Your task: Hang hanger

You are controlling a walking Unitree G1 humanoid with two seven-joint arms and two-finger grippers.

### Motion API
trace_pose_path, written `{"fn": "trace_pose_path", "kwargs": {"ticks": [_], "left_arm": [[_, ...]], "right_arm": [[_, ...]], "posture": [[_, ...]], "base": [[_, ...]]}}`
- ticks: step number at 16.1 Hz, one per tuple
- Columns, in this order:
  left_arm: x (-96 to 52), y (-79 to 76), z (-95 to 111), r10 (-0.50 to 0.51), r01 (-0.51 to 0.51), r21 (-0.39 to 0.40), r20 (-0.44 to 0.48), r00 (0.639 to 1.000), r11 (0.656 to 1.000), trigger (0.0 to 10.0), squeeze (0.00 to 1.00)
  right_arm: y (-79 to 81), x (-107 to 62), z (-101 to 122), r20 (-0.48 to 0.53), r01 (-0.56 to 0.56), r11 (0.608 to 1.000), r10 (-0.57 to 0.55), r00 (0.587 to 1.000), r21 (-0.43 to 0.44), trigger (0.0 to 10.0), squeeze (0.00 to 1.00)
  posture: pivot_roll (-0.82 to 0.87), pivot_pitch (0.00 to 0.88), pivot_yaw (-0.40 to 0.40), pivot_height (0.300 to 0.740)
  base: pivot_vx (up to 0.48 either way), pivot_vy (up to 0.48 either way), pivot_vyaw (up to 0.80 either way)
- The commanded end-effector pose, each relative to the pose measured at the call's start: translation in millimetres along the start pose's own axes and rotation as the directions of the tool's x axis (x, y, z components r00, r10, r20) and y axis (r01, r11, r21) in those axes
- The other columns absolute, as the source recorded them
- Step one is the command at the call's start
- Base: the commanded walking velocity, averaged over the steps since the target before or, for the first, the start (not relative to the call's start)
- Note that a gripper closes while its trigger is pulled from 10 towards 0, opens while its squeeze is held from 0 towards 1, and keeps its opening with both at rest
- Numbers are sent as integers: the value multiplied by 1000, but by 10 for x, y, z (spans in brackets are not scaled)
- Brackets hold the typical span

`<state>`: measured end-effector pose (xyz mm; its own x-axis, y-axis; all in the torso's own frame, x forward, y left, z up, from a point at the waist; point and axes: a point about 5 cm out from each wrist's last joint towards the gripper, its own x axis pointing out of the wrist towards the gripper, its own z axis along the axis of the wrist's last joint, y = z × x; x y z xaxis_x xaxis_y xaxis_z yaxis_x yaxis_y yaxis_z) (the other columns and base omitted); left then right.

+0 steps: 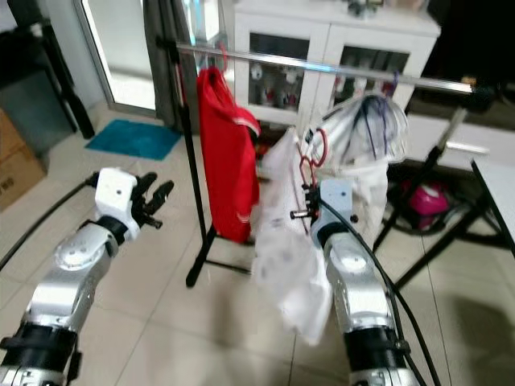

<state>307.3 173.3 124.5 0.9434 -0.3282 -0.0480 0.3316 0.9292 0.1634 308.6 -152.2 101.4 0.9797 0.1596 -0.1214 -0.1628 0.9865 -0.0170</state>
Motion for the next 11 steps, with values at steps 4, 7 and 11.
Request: {"fn": "trace_pose_path", "kwargs": {"ticks": [4, 7, 11], "left_arm": [[-19, 25, -9, -2, 2, 22, -13, 1000, 1000, 10000, 0], [-17, 19, 8, -20, 21, 45, -15, 1000, 999, 10000, 0], [-24, 22, 16, -33, 34, 66, -18, 999, 997, 10000, 0]], "right_arm": [[39, 23, 82, 11, -11, 1000, 12, 1000, -28, 10000, 0], [43, 49, 108, 7, -4, 999, 5, 1000, -37, 10000, 0], [64, 56, 121, 8, -10, 999, 11, 1000, -40, 10000, 0]], "posture": [[-56, 0, -23, 740], [-49, 0, -27, 740], [-48, 0, -28, 740]], "base": [[407, 0, -200], [409, 0, 0], [408, 0, 0]]}}
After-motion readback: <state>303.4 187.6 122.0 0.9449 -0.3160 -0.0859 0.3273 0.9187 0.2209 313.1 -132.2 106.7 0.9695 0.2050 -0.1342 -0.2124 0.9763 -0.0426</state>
